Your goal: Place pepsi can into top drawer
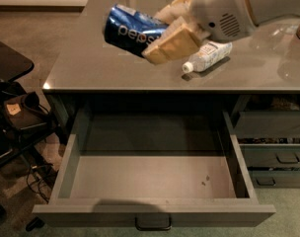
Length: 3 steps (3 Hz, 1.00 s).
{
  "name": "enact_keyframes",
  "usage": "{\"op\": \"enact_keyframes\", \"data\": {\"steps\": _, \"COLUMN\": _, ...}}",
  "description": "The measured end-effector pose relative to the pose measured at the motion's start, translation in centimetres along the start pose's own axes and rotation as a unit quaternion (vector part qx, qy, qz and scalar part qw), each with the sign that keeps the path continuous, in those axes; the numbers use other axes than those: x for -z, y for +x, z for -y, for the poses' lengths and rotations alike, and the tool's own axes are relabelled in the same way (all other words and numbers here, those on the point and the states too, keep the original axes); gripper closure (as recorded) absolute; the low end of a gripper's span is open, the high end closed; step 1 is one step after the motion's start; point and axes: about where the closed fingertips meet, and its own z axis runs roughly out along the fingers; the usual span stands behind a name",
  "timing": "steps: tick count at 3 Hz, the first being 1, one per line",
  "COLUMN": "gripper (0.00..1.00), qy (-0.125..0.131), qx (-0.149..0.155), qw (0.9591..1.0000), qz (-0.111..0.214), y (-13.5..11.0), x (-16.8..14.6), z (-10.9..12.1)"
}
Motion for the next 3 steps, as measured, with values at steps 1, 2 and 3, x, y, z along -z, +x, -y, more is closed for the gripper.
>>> {"op": "enact_keyframes", "data": {"steps": 1, "gripper": 1.00, "qy": 0.006, "qx": -0.001, "qw": 1.0000, "qz": -0.003, "y": 1.0, "x": -1.3, "z": -0.4}}
{"op": "enact_keyframes", "data": {"steps": 2, "gripper": 1.00, "qy": 0.021, "qx": -0.017, "qw": 0.9995, "qz": 0.018, "y": 3.9, "x": -3.5, "z": -2.1}}
{"op": "enact_keyframes", "data": {"steps": 3, "gripper": 1.00, "qy": 0.049, "qx": -0.066, "qw": 0.9964, "qz": 0.020, "y": 10.6, "x": -4.8, "z": -3.6}}
